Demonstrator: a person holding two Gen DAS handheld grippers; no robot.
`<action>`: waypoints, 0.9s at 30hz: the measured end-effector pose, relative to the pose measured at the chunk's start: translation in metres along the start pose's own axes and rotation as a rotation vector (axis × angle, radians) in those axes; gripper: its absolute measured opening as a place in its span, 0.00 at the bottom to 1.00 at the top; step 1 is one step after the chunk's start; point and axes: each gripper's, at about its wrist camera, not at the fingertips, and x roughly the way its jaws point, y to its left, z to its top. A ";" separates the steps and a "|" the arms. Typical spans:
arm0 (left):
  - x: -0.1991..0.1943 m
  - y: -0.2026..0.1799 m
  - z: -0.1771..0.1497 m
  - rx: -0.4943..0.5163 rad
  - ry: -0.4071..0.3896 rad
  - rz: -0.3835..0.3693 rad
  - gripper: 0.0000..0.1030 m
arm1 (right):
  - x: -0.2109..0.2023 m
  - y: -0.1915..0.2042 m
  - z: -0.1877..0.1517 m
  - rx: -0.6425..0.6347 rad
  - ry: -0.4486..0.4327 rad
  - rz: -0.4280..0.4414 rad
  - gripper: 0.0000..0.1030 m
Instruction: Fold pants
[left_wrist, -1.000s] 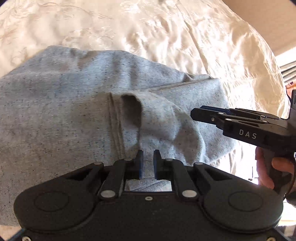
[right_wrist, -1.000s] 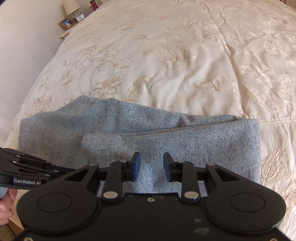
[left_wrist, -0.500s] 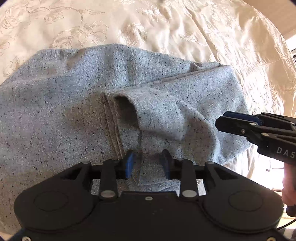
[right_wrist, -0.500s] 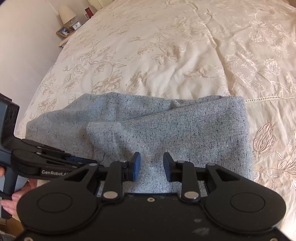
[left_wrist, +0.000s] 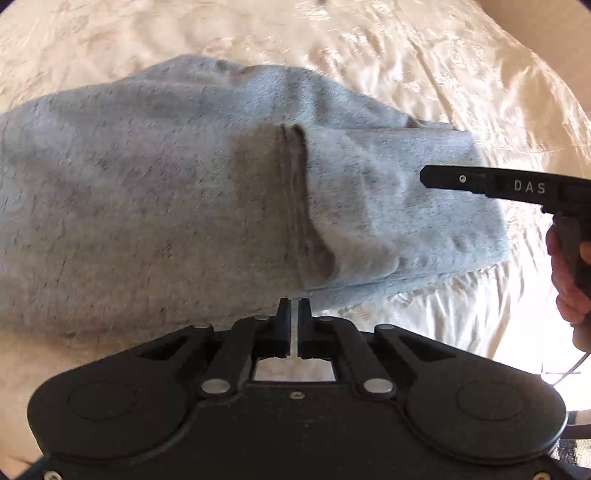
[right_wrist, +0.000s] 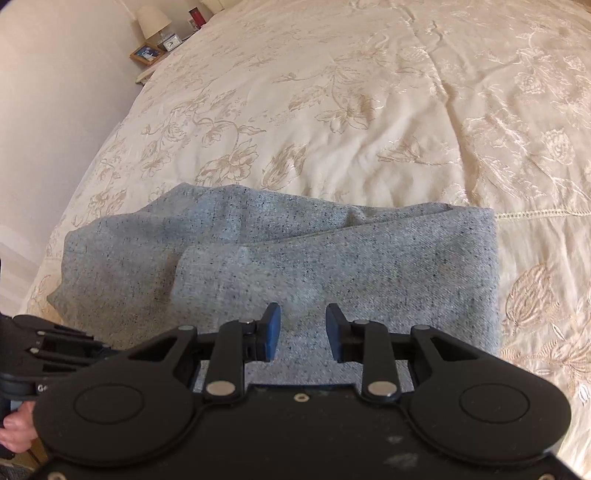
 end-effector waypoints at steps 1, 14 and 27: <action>-0.001 0.007 -0.003 -0.037 0.002 0.017 0.03 | 0.006 0.003 0.003 -0.014 0.009 0.010 0.29; -0.061 0.106 -0.022 -0.422 -0.152 0.177 0.15 | 0.083 0.048 0.024 -0.205 0.128 -0.067 0.31; -0.063 0.213 -0.006 -0.539 -0.154 0.200 0.42 | 0.091 0.075 -0.002 -0.223 0.082 -0.208 0.33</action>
